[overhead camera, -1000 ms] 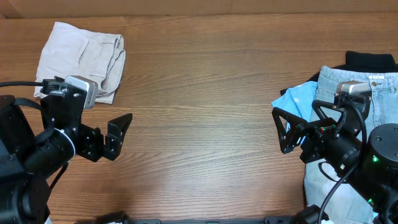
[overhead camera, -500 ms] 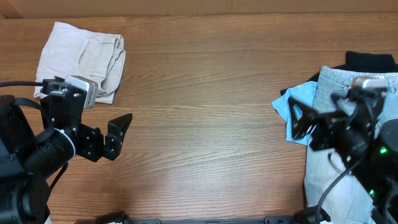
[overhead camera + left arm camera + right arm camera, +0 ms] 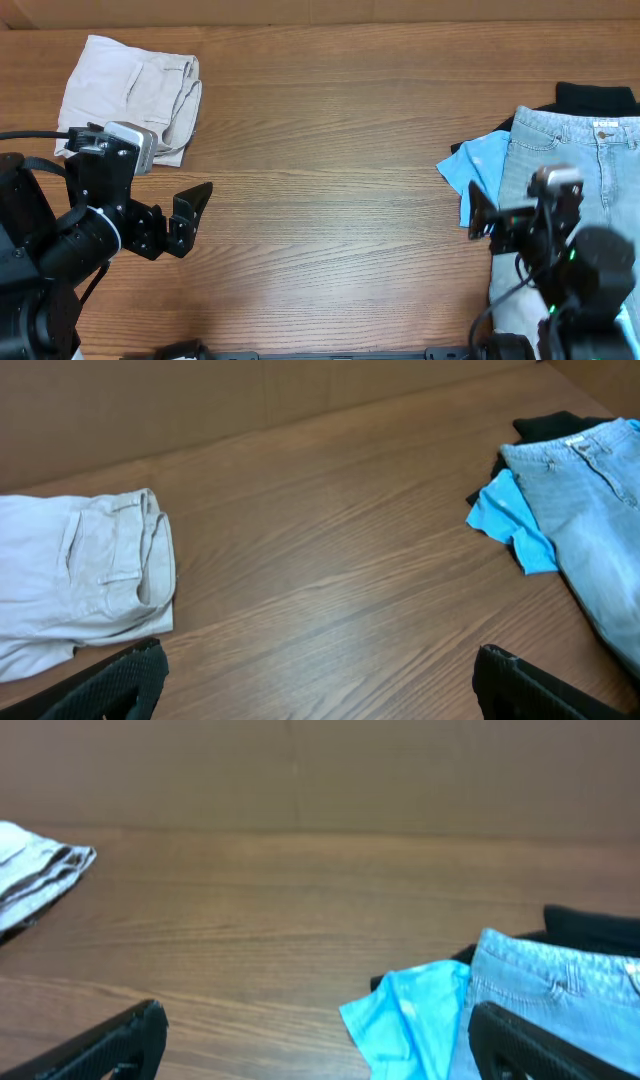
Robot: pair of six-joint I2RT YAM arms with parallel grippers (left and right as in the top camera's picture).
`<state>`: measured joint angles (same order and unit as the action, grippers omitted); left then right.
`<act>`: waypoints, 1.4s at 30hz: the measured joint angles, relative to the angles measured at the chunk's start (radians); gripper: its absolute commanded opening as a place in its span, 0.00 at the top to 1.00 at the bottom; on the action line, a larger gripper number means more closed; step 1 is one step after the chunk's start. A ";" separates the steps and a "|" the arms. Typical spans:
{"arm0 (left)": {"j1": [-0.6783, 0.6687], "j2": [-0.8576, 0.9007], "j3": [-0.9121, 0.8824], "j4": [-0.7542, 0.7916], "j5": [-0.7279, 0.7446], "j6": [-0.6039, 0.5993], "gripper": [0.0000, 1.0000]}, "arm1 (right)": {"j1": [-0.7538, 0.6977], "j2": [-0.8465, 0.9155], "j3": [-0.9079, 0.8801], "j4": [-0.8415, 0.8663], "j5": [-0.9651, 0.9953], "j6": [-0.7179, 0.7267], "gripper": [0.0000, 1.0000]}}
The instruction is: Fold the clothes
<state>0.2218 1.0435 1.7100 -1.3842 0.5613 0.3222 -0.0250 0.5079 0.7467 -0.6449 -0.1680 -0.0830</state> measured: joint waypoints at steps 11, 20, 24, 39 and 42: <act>0.000 0.000 0.000 0.000 -0.002 0.000 0.00 | -0.001 -0.409 -0.430 0.187 -0.019 0.006 0.00; 0.000 0.000 0.000 0.000 -0.002 0.000 0.00 | -0.001 -0.493 -0.586 0.377 -0.020 0.027 0.00; 0.000 0.000 0.000 0.000 -0.002 0.000 0.00 | -0.001 -0.493 -0.686 0.510 -0.039 0.029 0.00; 0.000 0.000 0.000 0.000 -0.002 0.000 0.00 | -0.001 -0.493 -0.728 0.581 -0.054 0.030 0.00; 0.000 0.000 0.000 0.000 -0.002 0.000 0.00 | -0.001 -0.493 -0.728 0.580 -0.054 0.030 0.00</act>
<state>0.2218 1.0435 1.7100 -1.3846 0.5598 0.3222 -0.0257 0.0147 0.0185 -0.0647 -0.2218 -0.0528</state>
